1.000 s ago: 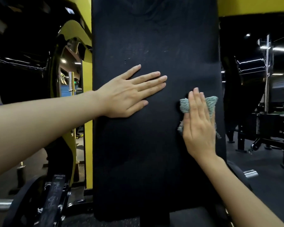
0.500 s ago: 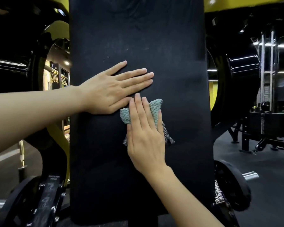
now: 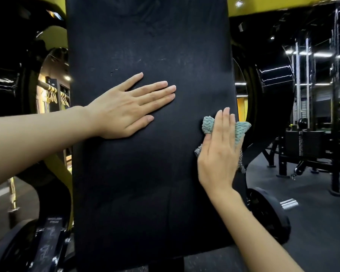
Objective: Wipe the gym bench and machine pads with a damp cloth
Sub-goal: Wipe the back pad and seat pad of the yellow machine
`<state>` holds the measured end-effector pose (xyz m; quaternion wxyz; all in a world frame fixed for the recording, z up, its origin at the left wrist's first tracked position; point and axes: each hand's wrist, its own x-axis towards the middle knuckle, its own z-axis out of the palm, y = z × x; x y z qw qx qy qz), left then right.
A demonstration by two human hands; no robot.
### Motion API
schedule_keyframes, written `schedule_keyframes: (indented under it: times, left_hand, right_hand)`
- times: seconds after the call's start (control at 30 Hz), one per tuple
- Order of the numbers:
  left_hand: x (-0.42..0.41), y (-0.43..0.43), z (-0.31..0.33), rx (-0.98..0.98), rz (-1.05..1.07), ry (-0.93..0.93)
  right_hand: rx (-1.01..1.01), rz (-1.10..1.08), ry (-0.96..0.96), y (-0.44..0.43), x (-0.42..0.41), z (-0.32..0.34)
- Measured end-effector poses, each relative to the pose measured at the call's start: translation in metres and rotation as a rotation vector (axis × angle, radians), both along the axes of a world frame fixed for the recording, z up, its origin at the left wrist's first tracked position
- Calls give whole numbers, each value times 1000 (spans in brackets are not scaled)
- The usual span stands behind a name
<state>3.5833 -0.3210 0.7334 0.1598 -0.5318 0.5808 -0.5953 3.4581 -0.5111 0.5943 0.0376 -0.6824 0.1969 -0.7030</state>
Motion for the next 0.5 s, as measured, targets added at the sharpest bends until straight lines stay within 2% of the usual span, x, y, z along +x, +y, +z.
schedule_keyframes:
  times: [0.1, 0.23, 0.3, 0.5]
  left_hand:
    - [0, -2, -1, -14, -7, -2]
    - [-1, -3, -2, -20, -4, -5]
    - [-1, -3, -2, -26, -6, -7]
    - [-2, -3, -2, -31, -6, -2]
  right_hand:
    - [-32, 13, 23, 27, 11, -4]
    - [-302, 58, 215, 45, 15, -25]
    - [-370, 78, 262, 34, 9, -24]
    - [-280, 73, 182, -5, -3, 19]
